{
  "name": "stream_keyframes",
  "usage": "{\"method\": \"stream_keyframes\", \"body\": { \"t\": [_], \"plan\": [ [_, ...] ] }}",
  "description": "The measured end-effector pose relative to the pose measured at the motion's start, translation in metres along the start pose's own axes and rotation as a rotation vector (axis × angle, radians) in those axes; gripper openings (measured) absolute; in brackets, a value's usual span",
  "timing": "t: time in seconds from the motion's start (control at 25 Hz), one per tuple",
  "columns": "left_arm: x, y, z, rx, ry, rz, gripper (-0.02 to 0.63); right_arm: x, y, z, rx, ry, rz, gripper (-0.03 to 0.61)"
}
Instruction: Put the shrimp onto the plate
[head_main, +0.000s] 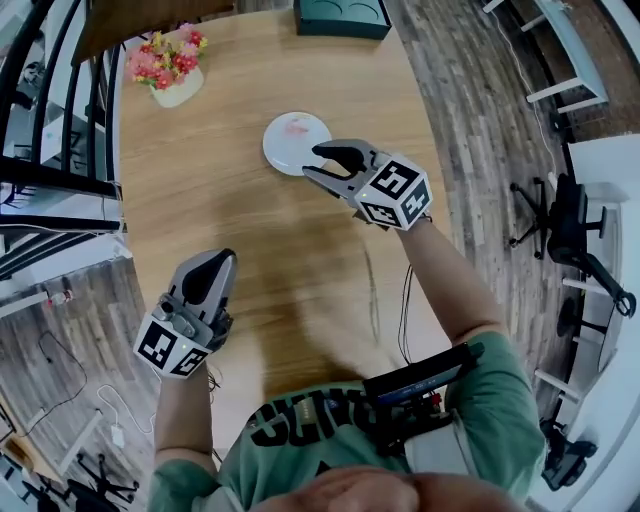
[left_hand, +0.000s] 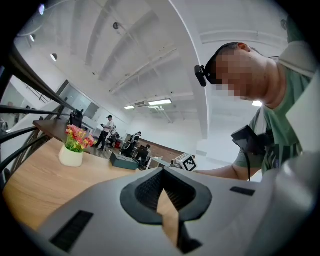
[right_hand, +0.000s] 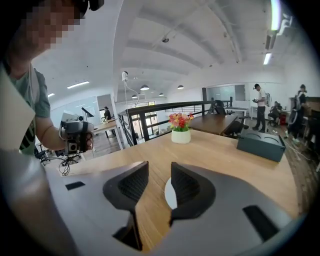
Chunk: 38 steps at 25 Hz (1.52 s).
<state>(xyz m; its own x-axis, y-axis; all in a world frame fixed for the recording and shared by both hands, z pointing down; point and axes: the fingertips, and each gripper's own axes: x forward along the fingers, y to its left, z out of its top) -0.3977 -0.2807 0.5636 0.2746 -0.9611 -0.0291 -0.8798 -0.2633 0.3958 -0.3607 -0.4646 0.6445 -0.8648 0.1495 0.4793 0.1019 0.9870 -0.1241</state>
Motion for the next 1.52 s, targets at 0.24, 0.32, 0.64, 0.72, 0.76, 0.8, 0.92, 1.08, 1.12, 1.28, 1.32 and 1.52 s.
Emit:
{"method": "stream_keyframes", "body": {
  "t": [0.24,0.32,0.64,0.72,0.76,0.8,0.92,1.08,1.12,1.28,1.32,1.52],
  "plan": [
    [-0.034,-0.037,0.044,0.038,-0.033,0.019,0.005,-0.045,0.042,0.027,0.016,-0.055,-0.011,0.019],
    [-0.050,-0.048,0.055,0.042,-0.041,0.035,0.005,-0.057,0.056,0.037,0.033,-0.078,-0.010,0.008],
    [-0.130,-0.107,0.065,0.057,-0.058,0.076,0.005,-0.098,0.137,0.069,0.081,-0.190,0.056,0.008],
    [-0.155,-0.116,0.073,0.061,-0.068,0.092,0.005,-0.106,0.159,0.079,0.092,-0.213,0.063,0.008],
    [-0.168,-0.120,0.077,0.065,-0.072,0.100,0.006,-0.109,0.169,0.084,0.099,-0.225,0.064,0.008],
    [-0.181,-0.124,0.082,0.071,-0.077,0.105,0.005,-0.112,0.180,0.090,0.106,-0.237,0.064,0.008],
    [-0.220,-0.133,0.102,0.104,-0.093,0.106,0.005,-0.119,0.212,0.107,0.114,-0.271,0.058,0.008],
    [-0.272,-0.146,0.126,0.140,-0.114,0.089,0.005,-0.131,0.263,0.125,0.107,-0.296,0.028,0.008],
    [-0.284,-0.150,0.129,0.143,-0.115,0.083,0.005,-0.135,0.276,0.127,0.104,-0.298,0.018,0.008],
    [-0.323,-0.166,0.147,0.171,-0.117,0.057,0.005,-0.164,0.318,0.139,0.102,-0.323,-0.028,0.008],
    [-0.332,-0.170,0.152,0.177,-0.122,0.057,0.005,-0.174,0.326,0.142,0.105,-0.331,-0.040,0.008],
    [-0.368,-0.197,0.171,0.180,-0.185,0.087,0.005,-0.228,0.348,0.144,0.134,-0.373,-0.090,0.008]
  ]
}}
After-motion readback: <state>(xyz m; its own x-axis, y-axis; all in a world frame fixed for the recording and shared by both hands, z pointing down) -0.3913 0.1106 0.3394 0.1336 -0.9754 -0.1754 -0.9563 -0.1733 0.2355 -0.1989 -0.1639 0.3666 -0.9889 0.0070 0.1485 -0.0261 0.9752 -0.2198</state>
